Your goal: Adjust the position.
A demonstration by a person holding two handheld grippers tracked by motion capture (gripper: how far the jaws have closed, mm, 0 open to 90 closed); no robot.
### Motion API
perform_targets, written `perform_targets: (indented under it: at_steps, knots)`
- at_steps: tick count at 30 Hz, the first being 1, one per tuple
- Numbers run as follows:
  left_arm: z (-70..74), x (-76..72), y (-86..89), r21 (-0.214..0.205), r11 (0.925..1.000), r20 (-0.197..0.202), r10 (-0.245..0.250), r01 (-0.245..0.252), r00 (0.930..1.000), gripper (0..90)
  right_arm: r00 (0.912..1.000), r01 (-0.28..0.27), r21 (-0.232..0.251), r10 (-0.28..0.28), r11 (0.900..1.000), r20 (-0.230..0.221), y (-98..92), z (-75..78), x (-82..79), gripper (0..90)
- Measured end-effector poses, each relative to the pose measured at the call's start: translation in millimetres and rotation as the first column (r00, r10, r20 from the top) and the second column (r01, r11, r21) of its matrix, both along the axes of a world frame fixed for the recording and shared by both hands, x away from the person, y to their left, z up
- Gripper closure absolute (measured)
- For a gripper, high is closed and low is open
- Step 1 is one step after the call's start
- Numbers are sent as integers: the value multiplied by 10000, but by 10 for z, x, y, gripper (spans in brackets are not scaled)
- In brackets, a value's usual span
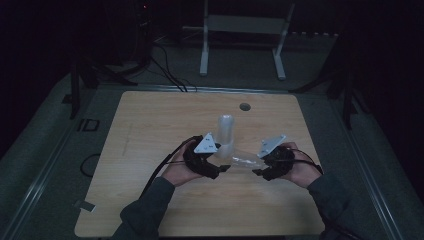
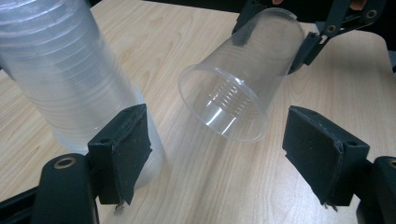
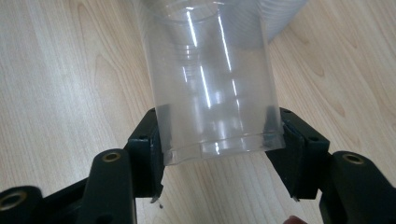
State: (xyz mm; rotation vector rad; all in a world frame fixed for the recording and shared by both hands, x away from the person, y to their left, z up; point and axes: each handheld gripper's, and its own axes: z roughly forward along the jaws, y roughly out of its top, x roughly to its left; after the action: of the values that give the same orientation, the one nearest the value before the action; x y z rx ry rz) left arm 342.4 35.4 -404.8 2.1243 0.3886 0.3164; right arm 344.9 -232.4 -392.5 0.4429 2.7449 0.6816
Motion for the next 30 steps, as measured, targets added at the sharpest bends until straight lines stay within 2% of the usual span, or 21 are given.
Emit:
perform_targets:
  at_steps: [9,13,18,30]
  knots:
    - [-13,25,44,-342,9990,-91,291,-294,9995,228,9989,378,414,-390,9984,269,-30,8,3,420]
    - [-32,29,57,-348,9984,-86,440,-443,9990,228,9974,614,640,-636,9961,332,-53,0,10,420]
    - [-37,33,44,-410,9979,-35,492,-493,9988,226,9950,869,1149,-919,9896,389,-80,-7,14,420]
    - [-57,33,25,-644,9954,-59,711,-714,9974,227,9906,1209,1993,-1310,9724,386,-114,-48,-6,420]
